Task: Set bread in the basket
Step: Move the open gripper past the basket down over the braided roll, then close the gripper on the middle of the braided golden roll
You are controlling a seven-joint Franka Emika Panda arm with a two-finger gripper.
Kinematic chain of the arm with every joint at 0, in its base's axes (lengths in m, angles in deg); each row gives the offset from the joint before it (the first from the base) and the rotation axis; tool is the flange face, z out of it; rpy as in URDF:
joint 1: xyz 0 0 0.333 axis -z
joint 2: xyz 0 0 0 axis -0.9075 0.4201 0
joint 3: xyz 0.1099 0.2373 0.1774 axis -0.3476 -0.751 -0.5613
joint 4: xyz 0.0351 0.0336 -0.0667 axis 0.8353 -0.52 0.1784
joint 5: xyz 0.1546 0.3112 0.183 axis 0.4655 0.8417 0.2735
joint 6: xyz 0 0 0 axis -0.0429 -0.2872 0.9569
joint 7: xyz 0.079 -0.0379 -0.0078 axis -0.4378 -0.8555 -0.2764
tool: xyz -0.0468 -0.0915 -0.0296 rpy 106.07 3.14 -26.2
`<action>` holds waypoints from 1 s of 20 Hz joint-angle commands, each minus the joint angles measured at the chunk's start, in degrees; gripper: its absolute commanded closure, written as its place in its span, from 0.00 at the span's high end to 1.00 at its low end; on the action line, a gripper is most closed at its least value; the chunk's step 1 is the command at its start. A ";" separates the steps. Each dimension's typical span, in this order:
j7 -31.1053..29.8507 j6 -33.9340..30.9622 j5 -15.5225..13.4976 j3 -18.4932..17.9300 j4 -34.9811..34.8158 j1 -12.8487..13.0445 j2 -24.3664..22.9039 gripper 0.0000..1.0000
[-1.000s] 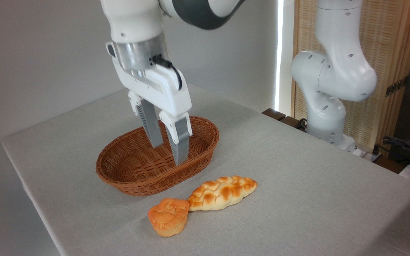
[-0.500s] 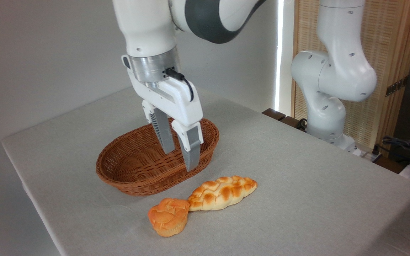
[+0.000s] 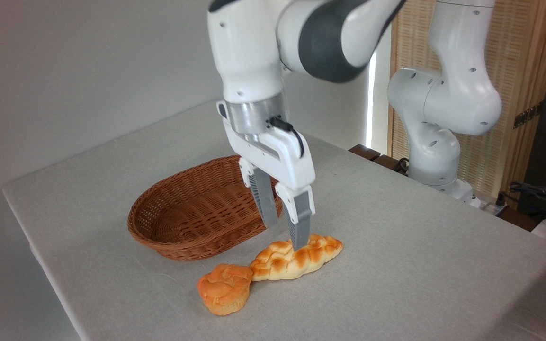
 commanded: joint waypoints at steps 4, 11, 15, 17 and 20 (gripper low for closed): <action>0.86 9.58 1.03 -0.53 -9.60 0.97 -0.74 1.00; 0.86 11.44 3.67 -0.53 -10.57 1.23 0.32 0.40; 0.86 11.35 3.58 -0.44 -10.57 1.14 0.49 0.39; 0.86 11.26 3.58 -0.44 -10.48 1.23 0.67 0.39; 0.86 11.00 3.67 -0.53 -10.40 1.23 0.67 0.39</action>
